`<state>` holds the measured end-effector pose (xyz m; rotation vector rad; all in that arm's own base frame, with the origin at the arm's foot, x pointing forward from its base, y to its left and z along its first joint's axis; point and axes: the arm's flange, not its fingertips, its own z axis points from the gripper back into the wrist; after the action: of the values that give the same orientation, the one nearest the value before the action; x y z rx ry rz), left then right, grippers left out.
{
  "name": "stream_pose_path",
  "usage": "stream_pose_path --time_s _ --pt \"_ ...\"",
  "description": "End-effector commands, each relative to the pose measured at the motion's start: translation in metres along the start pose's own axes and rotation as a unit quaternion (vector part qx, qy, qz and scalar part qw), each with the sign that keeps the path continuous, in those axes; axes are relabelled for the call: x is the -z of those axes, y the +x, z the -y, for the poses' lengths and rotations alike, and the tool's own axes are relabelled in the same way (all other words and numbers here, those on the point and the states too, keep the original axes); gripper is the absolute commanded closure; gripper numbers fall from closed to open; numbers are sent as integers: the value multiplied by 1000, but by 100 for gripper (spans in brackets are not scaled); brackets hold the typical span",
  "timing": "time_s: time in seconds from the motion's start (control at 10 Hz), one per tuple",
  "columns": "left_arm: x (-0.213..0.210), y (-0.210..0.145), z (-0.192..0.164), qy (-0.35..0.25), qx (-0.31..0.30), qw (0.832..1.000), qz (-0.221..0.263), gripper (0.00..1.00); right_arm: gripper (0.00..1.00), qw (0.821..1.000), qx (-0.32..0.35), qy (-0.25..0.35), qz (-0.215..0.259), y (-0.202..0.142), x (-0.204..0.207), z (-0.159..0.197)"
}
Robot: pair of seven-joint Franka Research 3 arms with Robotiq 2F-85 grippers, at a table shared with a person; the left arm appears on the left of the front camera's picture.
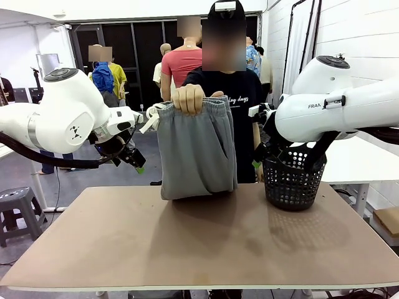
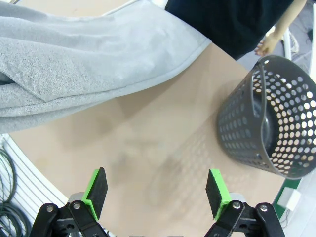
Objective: Fold the training pants.
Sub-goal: Grab both ends of the Training pants handed by a person.
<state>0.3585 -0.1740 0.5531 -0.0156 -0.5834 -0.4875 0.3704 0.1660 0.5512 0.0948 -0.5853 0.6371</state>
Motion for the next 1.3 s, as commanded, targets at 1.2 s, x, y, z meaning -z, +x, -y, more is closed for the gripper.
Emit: stream_pose_path --time_s 1.2 --pt "-22 -7 -23 -99 394 913 -42 0 0 937 -326 49 -116 -9 -18 22"
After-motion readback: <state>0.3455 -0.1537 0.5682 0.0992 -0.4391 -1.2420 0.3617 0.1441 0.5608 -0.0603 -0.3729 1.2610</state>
